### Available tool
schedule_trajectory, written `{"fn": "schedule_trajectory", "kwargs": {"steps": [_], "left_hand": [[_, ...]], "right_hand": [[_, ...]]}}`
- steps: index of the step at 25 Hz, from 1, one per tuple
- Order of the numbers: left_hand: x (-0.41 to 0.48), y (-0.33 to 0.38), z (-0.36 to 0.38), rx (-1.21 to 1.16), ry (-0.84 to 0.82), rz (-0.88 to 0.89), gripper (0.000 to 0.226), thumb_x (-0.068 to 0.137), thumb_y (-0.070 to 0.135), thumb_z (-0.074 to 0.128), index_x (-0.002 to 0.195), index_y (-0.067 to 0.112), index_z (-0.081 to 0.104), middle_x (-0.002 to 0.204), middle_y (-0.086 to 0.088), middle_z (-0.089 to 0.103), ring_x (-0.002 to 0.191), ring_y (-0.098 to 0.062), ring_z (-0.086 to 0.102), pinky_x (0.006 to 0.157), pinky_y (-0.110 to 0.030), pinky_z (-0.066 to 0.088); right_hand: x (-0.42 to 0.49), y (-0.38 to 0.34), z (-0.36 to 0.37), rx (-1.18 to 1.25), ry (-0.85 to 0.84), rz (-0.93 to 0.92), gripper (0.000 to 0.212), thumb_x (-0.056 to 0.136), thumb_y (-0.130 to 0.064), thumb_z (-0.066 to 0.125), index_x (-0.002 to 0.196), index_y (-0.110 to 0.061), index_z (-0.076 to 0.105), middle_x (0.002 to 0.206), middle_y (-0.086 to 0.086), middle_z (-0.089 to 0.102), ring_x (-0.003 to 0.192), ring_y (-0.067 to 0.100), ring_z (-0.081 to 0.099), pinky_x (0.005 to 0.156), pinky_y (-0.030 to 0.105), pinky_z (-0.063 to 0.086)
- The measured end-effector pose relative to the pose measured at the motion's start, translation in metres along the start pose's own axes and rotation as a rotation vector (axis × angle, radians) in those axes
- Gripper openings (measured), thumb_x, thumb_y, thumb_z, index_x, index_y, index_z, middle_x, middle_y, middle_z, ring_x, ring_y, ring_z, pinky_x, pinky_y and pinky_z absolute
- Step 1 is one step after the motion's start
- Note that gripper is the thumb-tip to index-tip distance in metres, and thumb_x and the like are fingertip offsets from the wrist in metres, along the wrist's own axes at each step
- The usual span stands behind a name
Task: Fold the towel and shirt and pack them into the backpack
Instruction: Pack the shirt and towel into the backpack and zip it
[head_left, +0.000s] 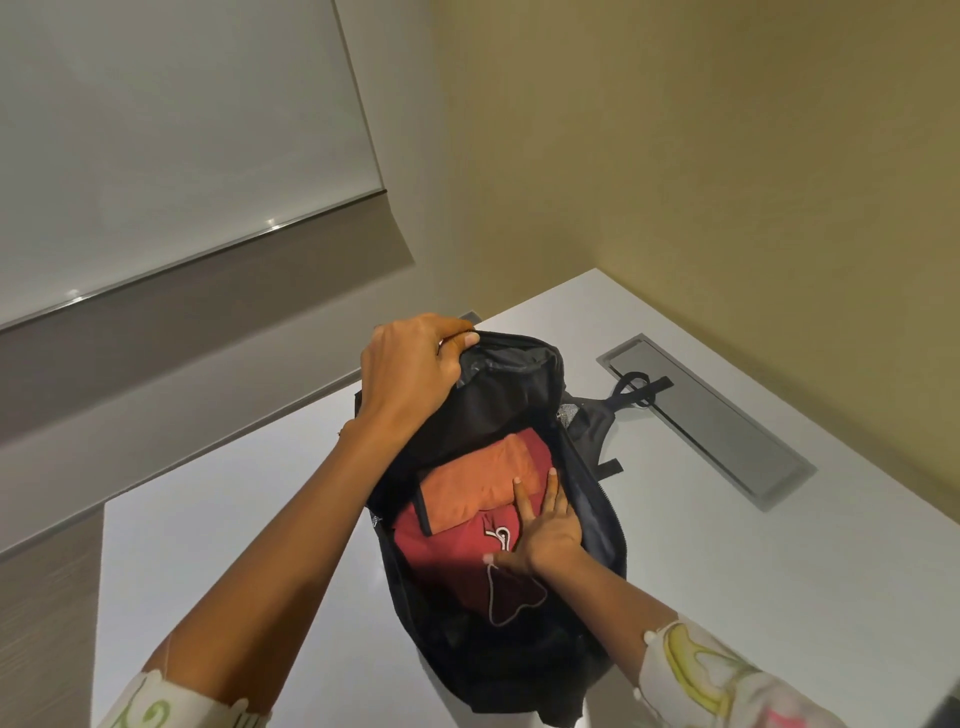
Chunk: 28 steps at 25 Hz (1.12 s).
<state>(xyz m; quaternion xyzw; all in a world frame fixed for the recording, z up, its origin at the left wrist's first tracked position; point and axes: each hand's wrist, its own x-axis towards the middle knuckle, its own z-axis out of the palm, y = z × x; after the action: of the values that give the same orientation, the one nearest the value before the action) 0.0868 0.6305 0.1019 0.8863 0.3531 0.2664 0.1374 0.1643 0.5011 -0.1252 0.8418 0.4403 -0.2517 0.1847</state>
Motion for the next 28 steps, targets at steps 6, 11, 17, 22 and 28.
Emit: {"fn": "schedule_trajectory", "kwargs": {"steps": [6,11,17,22,28], "left_hand": [[-0.019,0.008,0.003,0.047,-0.085,0.000,0.024,0.095,0.038,0.057,0.110,0.030,0.073,0.107,0.005,0.074,0.098,-0.024,0.066,0.087,-0.036,0.047],[-0.024,0.011,0.001,0.051,-0.111,0.018,0.024,0.095,0.037,0.058,0.111,0.029,0.074,0.108,0.004,0.074,0.100,-0.025,0.067,0.091,-0.038,0.049],[-0.022,0.009,-0.001,0.068,-0.108,0.070,0.023,0.095,0.036,0.058,0.110,0.028,0.074,0.107,0.005,0.074,0.097,-0.023,0.067,0.084,-0.032,0.046],[-0.017,0.002,0.004,0.024,-0.094,0.077,0.022,0.094,0.035,0.059,0.106,0.028,0.075,0.104,0.005,0.075,0.096,-0.023,0.067,0.086,-0.036,0.048],[-0.017,0.001,0.009,-0.020,-0.083,0.074,0.021,0.093,0.035,0.061,0.106,0.027,0.076,0.106,0.006,0.074,0.098,-0.020,0.067,0.087,-0.033,0.048]], "right_hand": [[-0.015,-0.008,0.008,-0.060,0.093,-0.089,0.108,0.080,-0.085,0.025,0.152,-0.019,-0.020,0.155,0.024,-0.026,0.144,0.039,-0.024,0.115,0.054,-0.014],[-0.036,-0.056,0.015,-0.021,0.266,-0.507,0.062,0.092,-0.035,0.054,0.148,-0.018,0.033,0.156,0.025,0.020,0.146,0.039,0.015,0.117,0.060,0.011],[-0.031,-0.090,0.031,-0.074,0.469,-0.637,0.008,0.071,-0.025,0.062,0.071,-0.024,0.070,0.089,0.003,0.062,0.081,0.024,0.061,0.066,0.031,0.047],[-0.020,-0.111,0.026,0.286,0.389,-0.524,0.014,0.073,-0.015,0.056,0.072,-0.022,0.068,0.084,0.001,0.061,0.077,0.023,0.058,0.066,0.032,0.043],[-0.006,-0.100,0.040,0.653,0.227,-0.468,0.033,0.082,-0.039,0.044,0.093,-0.024,0.071,0.110,-0.003,0.065,0.111,0.022,0.051,0.097,0.046,0.038]]}}
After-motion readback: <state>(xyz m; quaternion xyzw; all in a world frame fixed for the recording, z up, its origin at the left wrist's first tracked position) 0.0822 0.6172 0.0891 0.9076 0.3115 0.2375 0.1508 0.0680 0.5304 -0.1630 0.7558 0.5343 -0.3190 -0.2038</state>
